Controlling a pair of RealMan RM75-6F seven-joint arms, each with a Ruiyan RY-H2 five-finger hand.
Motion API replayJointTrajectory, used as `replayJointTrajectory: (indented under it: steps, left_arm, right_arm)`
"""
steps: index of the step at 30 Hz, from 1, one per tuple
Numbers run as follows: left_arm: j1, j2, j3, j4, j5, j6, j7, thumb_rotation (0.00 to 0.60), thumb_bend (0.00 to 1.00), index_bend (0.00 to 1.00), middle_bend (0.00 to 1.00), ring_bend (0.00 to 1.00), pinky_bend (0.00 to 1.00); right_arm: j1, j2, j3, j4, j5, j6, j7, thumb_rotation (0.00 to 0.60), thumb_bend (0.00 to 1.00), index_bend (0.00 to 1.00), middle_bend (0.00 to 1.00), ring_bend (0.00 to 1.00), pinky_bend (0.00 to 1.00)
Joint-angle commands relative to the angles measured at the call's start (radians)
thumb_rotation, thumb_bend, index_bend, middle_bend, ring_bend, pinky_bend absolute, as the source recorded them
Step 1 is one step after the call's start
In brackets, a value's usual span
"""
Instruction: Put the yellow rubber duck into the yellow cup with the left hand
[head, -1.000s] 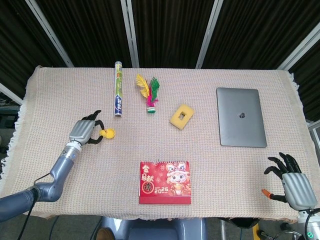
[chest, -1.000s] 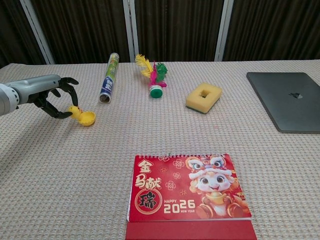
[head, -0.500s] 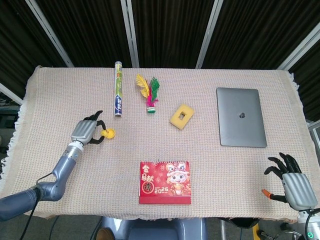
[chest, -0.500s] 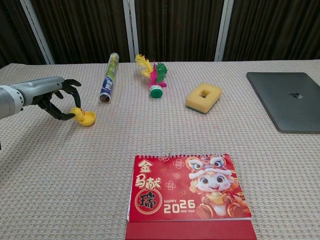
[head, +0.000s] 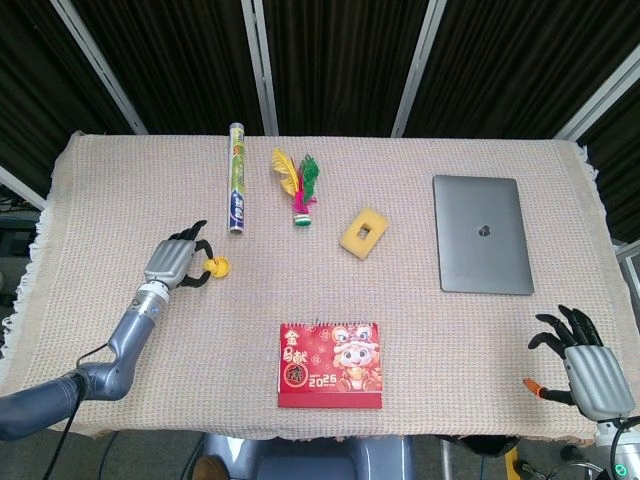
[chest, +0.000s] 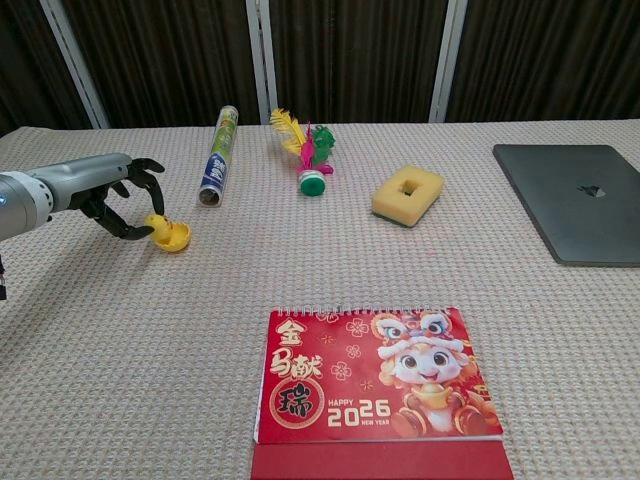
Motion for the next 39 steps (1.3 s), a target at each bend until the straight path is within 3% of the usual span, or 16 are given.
replayJointTrajectory:
  steps: [1, 39]
  left_arm:
    - [-0.003, -0.004, -0.002, 0.006, 0.000, -0.002, -0.001, 0.600, 0.39, 0.49, 0.00, 0.11, 0.18]
    - [-0.010, -0.030, -0.003, 0.019, 0.021, 0.009, -0.002, 0.600, 0.38, 0.48, 0.00, 0.11, 0.19]
  right_arm:
    - [0.000, 0.000, 0.000, 0.000, 0.000, -0.001, 0.001, 0.600, 0.03, 0.45, 0.19, 0.00, 0.00]
    - [0.001, 0.002, -0.003, 0.002, -0.003, 0.000, 0.021, 0.600, 0.03, 0.45, 0.19, 0.00, 0.00]
